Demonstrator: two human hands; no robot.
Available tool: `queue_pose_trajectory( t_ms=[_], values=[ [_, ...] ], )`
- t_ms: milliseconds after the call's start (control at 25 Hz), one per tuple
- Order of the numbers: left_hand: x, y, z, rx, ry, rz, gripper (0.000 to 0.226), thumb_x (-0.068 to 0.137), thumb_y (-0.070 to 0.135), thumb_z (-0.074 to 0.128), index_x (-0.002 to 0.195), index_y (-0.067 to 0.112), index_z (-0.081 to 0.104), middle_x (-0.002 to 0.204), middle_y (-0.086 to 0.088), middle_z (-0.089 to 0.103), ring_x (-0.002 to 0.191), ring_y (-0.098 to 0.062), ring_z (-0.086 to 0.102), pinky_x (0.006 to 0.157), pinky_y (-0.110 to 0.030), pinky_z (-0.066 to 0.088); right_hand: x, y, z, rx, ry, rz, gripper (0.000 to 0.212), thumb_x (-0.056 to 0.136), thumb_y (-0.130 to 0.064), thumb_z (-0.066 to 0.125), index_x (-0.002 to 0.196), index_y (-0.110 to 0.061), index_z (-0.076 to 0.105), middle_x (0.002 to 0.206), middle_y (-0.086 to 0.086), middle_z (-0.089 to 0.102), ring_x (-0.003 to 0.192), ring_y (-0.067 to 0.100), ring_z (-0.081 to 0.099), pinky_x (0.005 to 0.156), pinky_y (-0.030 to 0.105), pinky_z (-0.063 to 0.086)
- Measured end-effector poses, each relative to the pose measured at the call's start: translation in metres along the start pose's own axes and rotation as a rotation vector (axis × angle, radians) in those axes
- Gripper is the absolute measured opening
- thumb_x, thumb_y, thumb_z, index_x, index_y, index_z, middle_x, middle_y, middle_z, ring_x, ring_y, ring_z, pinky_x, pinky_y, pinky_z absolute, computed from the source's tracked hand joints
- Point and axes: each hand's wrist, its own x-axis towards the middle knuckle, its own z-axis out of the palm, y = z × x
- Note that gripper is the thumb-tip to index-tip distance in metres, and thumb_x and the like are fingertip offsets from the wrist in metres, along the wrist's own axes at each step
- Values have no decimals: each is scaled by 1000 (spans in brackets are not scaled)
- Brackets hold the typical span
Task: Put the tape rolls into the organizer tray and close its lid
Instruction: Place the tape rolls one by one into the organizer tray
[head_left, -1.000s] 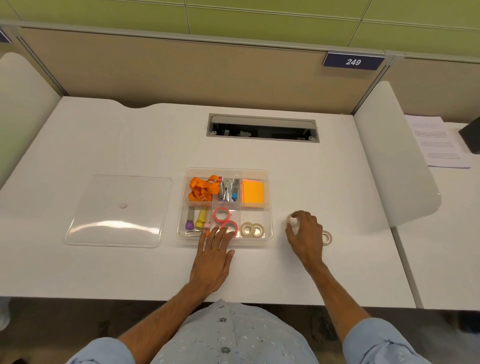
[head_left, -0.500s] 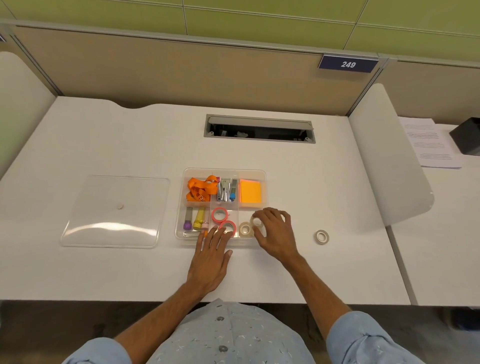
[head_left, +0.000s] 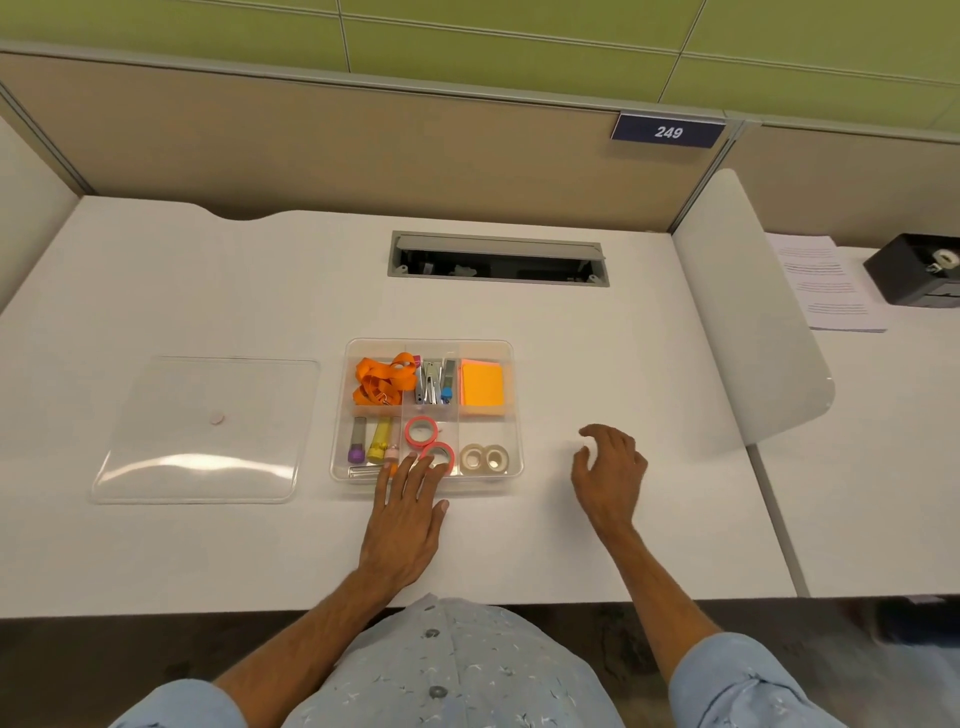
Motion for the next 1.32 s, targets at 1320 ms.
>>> queue_pose_trajectory(
  t_ms=[1320],
  values=[
    [-1, 1, -8, 30, -51, -4, 54, 108, 39, 45, 158, 20, 46, 167, -10, 45, 159, -31, 36, 132, -61, 26, -16, -56, 31, -96, -338, -391, 55, 101, -46, 63, 152, -30, 54, 158, -7, 50, 150, 14, 43, 129, 41, 28]
  ],
)
